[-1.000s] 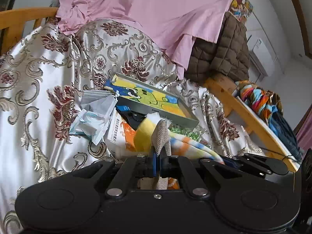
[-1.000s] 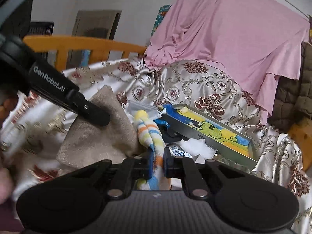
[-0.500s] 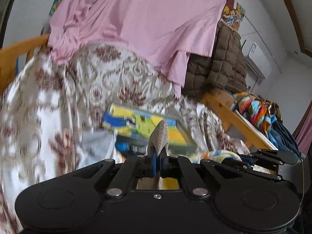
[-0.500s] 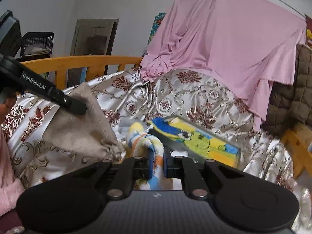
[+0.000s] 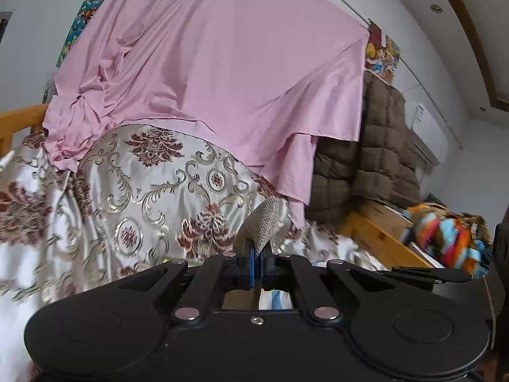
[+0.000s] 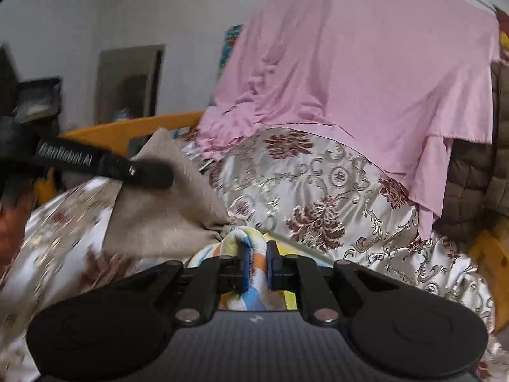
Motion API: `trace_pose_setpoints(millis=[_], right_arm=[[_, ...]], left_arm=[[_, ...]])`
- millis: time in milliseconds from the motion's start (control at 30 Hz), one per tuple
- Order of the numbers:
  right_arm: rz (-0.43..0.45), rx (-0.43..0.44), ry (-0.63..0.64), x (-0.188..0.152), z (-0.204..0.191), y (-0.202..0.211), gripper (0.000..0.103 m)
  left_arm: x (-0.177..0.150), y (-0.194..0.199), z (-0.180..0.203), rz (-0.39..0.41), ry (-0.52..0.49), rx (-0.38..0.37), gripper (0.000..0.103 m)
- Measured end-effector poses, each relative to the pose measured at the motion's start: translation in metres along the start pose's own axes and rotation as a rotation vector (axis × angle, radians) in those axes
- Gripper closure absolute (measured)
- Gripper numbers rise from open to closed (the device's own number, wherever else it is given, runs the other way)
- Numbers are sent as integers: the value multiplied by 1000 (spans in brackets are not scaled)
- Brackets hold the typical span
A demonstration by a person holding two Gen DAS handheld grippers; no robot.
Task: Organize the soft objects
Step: 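Carry the felt cloth with the left tool while the right tool carries the sock to the cartoon tray, then open the left tool over the tray while the right tool releases the sock there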
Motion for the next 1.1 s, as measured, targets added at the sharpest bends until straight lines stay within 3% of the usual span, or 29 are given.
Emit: trace_pose_setpoints(millis=[167,367,767,833,967,1100], right_arm=[[-42,-4,-157,15,50,-67,92],[-112,-43,-260,-6,105,-124,92],[-204,-104,-425,-83,160,-147,89],[-209,-98,-433,-90,157,-145,86],[-216,-92,-413,-95,146,-140,77],[-209,-94,-388,-95,137,-133,49]], left_arm=[[-4,-75,-14,-21,55,4,101],[-33,-135,-29,-96,93,13,101],[-90,-147,-63,-212,155,108,98],[-97,-147,-62,-229,156,124,97],[-107,-145,-64,-262,166,155,86],[-111,-137,-62,-277,166,168,73]])
Point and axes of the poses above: each gripper's, at about its wrist camera, not at the fingertips, and y roughly against the way its jaws point, z to its right, x to its top, the point moved 10 cm from there along -y, roughly the way its jaws point, and after that the axes turned 14 degrees about -z, right-handed, at the moved point
